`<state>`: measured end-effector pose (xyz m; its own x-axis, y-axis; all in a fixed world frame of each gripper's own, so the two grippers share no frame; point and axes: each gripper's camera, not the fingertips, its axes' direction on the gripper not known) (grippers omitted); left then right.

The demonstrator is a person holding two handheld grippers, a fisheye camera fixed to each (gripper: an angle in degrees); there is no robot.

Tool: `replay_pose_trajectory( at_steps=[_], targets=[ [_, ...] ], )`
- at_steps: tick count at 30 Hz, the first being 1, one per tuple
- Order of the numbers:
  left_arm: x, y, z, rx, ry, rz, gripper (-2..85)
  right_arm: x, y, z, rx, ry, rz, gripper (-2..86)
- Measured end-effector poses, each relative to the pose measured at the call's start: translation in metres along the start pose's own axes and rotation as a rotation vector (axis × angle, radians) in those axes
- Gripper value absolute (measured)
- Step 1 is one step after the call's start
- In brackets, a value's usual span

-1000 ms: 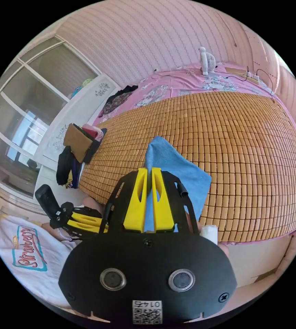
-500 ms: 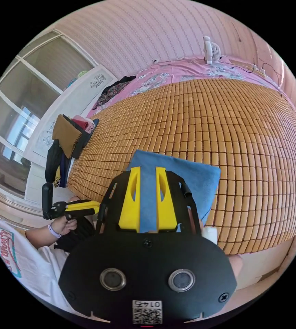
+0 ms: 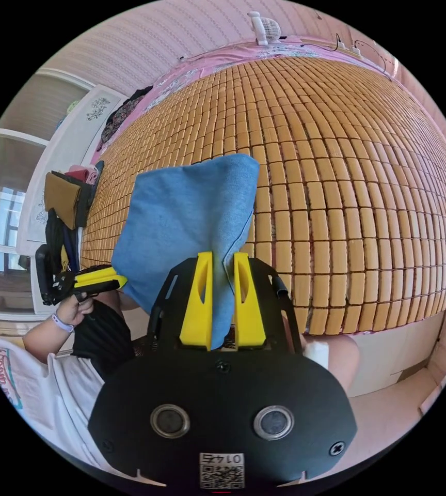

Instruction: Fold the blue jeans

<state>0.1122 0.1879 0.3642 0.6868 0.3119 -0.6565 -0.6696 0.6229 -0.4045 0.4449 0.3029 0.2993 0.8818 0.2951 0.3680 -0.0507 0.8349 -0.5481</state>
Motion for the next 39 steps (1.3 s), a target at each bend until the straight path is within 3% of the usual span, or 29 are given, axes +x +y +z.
replay_pose_trajectory(
  at_steps=[9, 17, 21, 25, 29, 31, 34, 36, 39],
  targets=[
    [0.078, -0.153, 0.019, -0.103, -0.102, 0.301, 5.2, 0.126, 0.047, -0.056, 0.260, -0.235, 0.346, 5.0],
    [0.281, -0.353, 0.073, -0.070, 0.042, 0.508, 5.8, 0.282, 0.143, -0.157, 0.586, -0.109, 0.799, 4.9],
    [0.331, -0.383, 0.035, 0.067, 0.138, 0.557, 5.7, 0.347, 0.166, -0.205, 0.711, 0.008, 1.049, 5.1],
    [0.319, -0.357, -0.002, 0.137, 0.128, 0.614, 5.1, 0.375, 0.178, -0.207, 0.838, -0.098, 1.227, 6.1],
    [0.265, -0.297, -0.014, 0.117, 0.039, 0.641, 3.4, 0.325, 0.156, -0.215, 0.777, 0.194, 1.089, 6.9],
    [0.244, -0.274, -0.009, 0.081, -0.005, 0.629, 2.8, 0.256, 0.110, -0.207, 0.664, 0.536, 0.787, 7.3],
    [0.226, -0.244, 0.003, 0.015, -0.004, 0.605, 2.9, 0.178, 0.053, -0.167, 0.552, 0.607, 0.365, 7.9],
    [0.222, -0.228, 0.007, -0.015, 0.025, 0.603, 3.3, 0.153, 0.019, -0.135, 0.402, 0.630, 0.219, 9.3],
    [0.218, -0.200, 0.008, -0.031, 0.072, 0.591, 3.9, 0.152, -0.020, -0.093, 0.202, 0.769, 0.245, 10.1]
  ],
)
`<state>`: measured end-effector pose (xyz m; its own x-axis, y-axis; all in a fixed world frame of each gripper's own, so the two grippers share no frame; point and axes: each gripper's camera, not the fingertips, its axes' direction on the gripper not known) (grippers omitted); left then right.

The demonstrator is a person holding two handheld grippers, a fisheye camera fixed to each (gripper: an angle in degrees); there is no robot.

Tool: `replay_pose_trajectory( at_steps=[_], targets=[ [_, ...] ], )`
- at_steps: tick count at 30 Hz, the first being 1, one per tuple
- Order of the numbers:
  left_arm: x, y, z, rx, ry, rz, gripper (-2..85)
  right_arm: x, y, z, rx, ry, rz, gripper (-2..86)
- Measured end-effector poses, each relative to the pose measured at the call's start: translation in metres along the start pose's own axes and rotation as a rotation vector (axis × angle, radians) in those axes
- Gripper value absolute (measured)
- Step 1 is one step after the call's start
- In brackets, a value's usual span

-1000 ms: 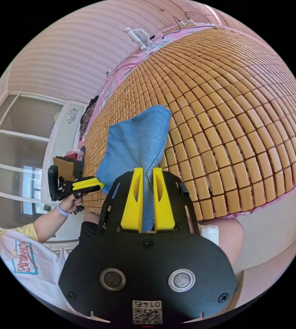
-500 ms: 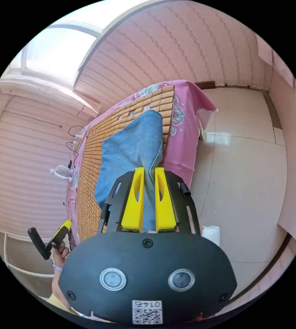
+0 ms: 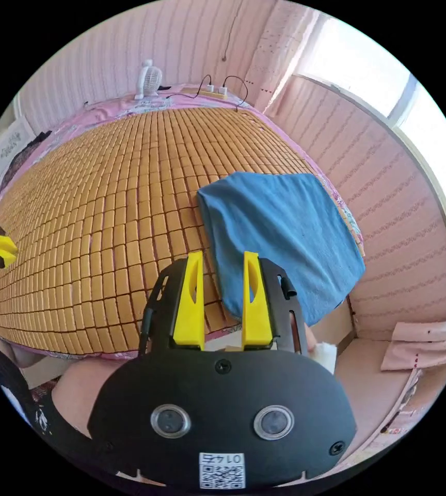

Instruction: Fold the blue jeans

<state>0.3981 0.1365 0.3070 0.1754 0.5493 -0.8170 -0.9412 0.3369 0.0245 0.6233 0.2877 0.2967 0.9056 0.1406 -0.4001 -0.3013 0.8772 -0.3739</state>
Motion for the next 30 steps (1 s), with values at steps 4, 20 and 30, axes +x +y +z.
replay_pose_trajectory(
  at_steps=[4, 20, 30],
  targets=[
    [0.008, 0.043, -0.010, 0.011, 0.047, -0.026, 4.0, 0.017, -0.016, 0.008, 0.016, -0.059, 0.163, 6.9],
    [-0.037, 0.281, -0.136, 0.293, -0.100, -0.438, 3.8, -0.079, 0.049, -0.048, 0.004, -0.208, 0.048, 5.0],
    [-0.020, 0.552, -0.225, 0.582, -0.300, -0.817, 4.1, -0.284, 0.054, -0.196, 0.167, -0.457, -0.488, 6.6]
  ],
)
